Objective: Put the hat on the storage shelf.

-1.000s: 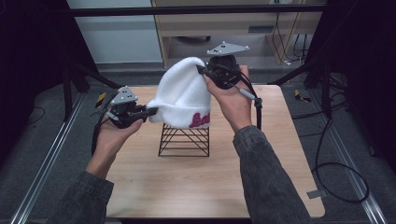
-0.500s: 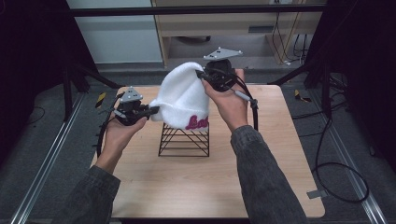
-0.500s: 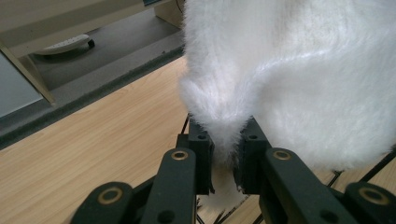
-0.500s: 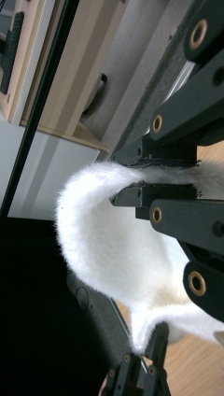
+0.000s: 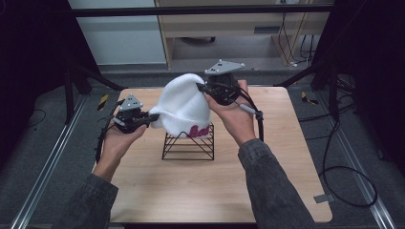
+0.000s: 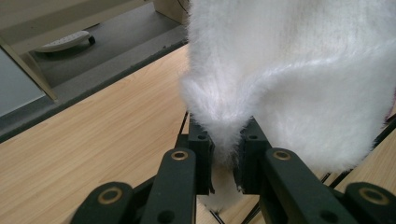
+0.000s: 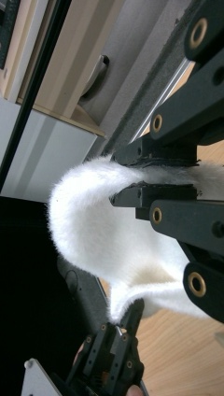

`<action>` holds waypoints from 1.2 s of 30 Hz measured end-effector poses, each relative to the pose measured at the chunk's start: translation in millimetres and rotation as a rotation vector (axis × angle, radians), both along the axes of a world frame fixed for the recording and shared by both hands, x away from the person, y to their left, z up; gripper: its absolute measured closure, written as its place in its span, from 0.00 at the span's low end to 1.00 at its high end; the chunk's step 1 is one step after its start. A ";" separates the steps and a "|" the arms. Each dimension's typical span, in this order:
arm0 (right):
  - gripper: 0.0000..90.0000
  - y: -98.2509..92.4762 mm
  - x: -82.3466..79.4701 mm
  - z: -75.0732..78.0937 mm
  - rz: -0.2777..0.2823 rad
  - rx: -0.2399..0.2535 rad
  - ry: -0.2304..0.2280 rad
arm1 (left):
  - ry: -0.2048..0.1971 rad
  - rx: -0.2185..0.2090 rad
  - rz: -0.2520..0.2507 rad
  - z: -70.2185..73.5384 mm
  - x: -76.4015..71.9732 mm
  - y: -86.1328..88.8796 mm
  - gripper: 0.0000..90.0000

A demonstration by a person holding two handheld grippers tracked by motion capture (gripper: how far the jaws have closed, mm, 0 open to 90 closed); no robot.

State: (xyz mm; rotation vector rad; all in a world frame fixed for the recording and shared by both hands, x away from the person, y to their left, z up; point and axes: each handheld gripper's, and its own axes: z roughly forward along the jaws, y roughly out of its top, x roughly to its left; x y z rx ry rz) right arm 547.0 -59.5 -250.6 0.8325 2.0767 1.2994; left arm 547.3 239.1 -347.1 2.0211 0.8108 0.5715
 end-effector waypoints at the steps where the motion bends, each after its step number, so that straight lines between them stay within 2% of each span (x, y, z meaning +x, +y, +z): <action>1: 0.92 0.5 -0.4 -0.7 0.003 -0.005 0.002 | 0.003 0.000 -0.003 -1.3 -0.6 0.0 0.88; 13: 0.92 0.3 -12.4 -11.1 0.039 -0.009 0.018 | 0.010 -0.009 -0.030 -13.0 -14.9 5.5 0.88; 19: 0.92 -6.8 -21.7 -15.9 0.050 -0.010 0.029 | 0.010 -0.006 -0.064 -20.0 -21.5 1.9 0.88; 26: 0.92 -12.6 -26.9 -27.2 0.063 -0.011 0.058 | 0.026 0.001 -0.080 -31.2 -22.9 0.1 0.88; 36: 0.91 -12.8 -29.2 -43.6 0.076 -0.038 0.096 | 0.049 0.007 -0.083 -44.6 -22.8 1.0 0.88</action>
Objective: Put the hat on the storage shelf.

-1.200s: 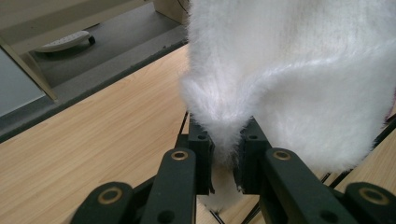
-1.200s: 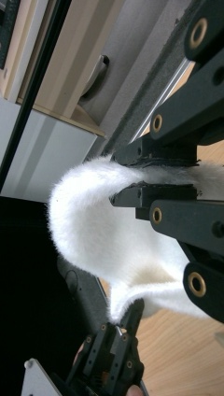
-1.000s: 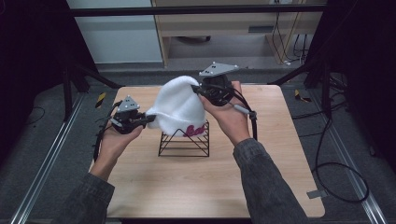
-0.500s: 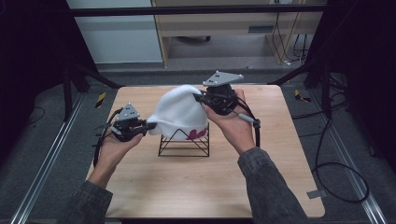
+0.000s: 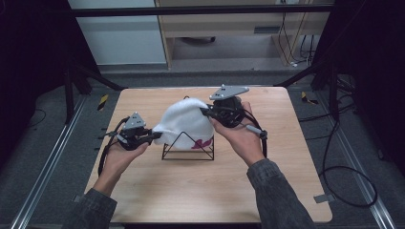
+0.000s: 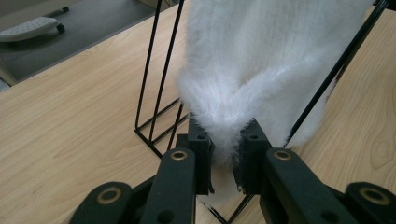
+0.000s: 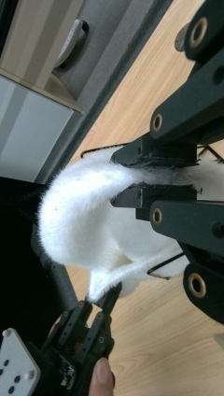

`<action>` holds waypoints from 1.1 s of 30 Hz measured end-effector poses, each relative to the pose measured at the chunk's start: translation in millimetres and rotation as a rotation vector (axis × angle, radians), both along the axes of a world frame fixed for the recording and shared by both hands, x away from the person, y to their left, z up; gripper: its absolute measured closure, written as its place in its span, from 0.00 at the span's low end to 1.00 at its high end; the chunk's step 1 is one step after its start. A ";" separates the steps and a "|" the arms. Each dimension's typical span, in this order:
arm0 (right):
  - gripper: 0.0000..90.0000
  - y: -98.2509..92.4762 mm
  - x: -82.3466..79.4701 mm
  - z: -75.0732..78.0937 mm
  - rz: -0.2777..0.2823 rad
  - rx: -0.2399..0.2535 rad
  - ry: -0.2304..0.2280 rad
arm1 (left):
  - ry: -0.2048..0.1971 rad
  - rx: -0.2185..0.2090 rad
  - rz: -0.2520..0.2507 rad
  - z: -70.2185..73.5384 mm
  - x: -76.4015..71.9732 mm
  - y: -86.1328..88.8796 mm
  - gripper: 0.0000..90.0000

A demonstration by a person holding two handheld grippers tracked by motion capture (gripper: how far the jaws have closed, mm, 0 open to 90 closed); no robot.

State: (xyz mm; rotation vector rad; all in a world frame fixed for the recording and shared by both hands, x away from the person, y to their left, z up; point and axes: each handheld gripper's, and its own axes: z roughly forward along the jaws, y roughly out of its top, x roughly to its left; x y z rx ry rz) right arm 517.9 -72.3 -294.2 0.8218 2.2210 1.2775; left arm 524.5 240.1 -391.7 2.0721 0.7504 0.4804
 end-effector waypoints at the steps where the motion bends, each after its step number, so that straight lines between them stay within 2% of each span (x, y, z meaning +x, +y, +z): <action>1: 0.91 0.3 -0.3 -1.5 0.002 -0.004 0.002 | 0.001 0.001 -0.002 -1.4 -0.2 -0.2 0.88; 4: 0.91 -0.2 -0.3 -8.2 0.003 -0.010 0.016 | 0.009 0.006 -0.004 -5.8 -1.6 0.5 0.88; 10: 0.91 -0.2 -2.0 -11.3 0.006 -0.017 0.029 | 0.010 0.013 -0.009 -7.8 -2.2 0.6 0.88; 13: 0.91 -0.3 -1.6 -13.0 0.003 -0.014 0.030 | 0.011 0.002 -0.011 -12.1 -3.6 2.2 0.88; 19: 0.91 4.8 -1.2 -18.1 0.011 -0.022 0.042 | 0.031 0.008 -0.011 -21.5 -4.6 3.8 0.88; 25: 0.91 9.7 -1.6 -20.4 0.013 -0.031 0.036 | 0.042 -0.006 -0.012 -27.4 -6.1 6.8 0.88; 33: 0.91 13.7 -2.5 -22.8 0.025 -0.040 0.043 | 0.049 -0.002 -0.011 -31.6 -6.6 8.1 0.88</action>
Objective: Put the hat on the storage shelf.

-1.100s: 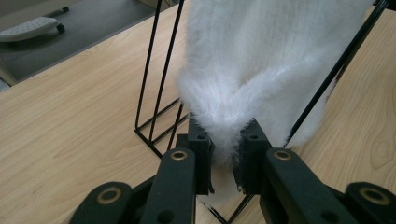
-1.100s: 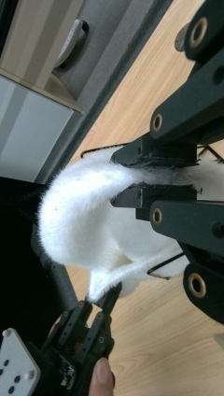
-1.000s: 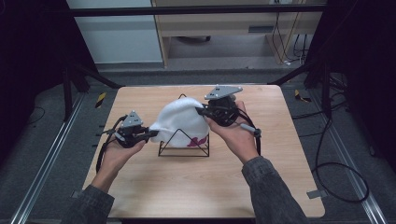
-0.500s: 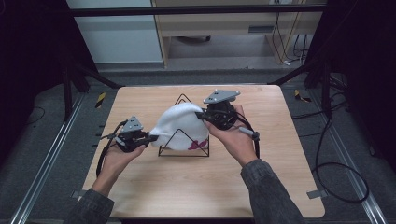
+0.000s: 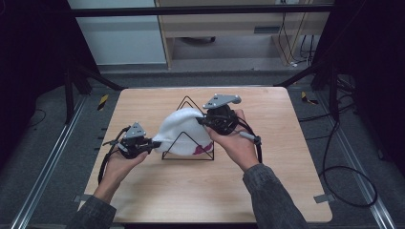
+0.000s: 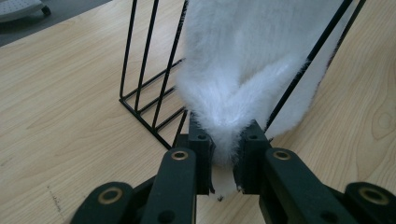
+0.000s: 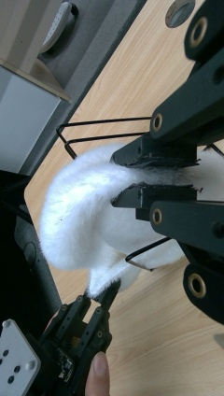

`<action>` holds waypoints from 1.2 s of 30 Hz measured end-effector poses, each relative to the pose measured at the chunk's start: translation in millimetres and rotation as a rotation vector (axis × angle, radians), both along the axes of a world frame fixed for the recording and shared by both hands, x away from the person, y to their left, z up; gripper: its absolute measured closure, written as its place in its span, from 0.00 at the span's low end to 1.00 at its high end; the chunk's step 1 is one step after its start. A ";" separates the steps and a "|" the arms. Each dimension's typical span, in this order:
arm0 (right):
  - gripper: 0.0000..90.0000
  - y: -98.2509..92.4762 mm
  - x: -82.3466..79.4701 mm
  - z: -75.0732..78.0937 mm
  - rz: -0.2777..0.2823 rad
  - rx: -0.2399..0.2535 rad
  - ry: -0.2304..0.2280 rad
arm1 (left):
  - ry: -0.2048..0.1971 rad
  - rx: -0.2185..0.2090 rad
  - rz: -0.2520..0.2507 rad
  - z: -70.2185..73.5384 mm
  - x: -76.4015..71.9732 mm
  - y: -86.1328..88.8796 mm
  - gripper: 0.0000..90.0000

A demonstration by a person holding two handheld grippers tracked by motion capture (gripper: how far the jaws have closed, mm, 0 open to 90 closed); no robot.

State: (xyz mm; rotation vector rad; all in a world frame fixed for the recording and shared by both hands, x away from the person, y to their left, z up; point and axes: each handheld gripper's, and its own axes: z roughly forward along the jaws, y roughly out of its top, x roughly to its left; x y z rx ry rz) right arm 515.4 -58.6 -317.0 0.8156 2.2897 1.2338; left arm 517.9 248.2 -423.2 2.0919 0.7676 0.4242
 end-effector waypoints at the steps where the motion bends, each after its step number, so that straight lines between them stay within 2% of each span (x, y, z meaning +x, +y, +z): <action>1: 0.91 0.4 0.7 -0.5 0.001 -0.004 0.002 | 0.003 0.000 0.000 -1.6 0.4 0.1 0.88; 21: 0.91 8.7 5.4 -12.3 0.009 -0.029 0.041 | 0.033 0.011 0.006 -16.5 4.8 -1.1 0.88; 36: 0.88 15.4 5.4 -16.1 0.013 -0.023 0.058 | 0.047 0.031 0.014 -25.1 10.4 1.7 0.88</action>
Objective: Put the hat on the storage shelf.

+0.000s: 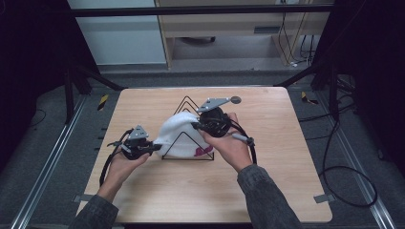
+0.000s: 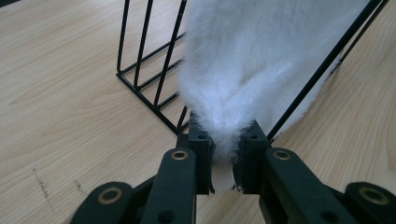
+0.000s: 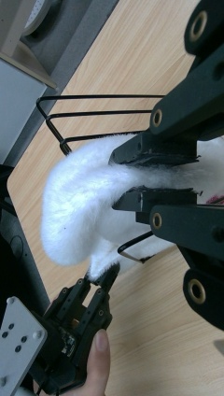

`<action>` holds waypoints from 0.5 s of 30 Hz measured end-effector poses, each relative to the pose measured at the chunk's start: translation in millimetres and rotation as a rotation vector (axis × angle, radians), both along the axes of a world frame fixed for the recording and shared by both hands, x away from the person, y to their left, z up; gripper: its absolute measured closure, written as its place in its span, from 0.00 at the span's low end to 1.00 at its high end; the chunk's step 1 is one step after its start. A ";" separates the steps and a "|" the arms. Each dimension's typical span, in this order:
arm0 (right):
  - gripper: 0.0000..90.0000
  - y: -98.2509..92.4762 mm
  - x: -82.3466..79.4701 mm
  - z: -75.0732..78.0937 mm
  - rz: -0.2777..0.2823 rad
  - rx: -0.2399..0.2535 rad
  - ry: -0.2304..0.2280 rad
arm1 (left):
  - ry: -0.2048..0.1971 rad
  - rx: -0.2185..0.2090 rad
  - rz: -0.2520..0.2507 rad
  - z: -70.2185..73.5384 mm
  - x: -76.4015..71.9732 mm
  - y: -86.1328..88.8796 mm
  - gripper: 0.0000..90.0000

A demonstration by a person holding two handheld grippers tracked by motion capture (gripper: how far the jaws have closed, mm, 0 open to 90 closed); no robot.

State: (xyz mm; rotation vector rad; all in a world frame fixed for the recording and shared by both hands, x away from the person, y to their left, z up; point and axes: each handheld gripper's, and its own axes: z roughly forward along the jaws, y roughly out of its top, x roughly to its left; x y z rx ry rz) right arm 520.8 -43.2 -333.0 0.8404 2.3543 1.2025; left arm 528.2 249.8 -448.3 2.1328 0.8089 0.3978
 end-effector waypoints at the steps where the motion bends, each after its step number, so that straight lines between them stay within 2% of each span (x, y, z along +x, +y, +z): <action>1: 0.88 -0.1 -0.6 0.1 0.002 -0.001 0.001 | 0.002 0.002 0.000 -0.5 -0.2 0.1 0.88; 7: 0.86 -0.2 -3.8 -0.6 0.007 -0.004 0.002 | 0.010 0.001 0.000 -3.9 0.1 2.5 0.88; 15: 0.68 -3.6 -7.1 -1.7 -0.004 -0.001 0.018 | 0.012 0.000 0.008 -5.3 -1.6 3.8 0.84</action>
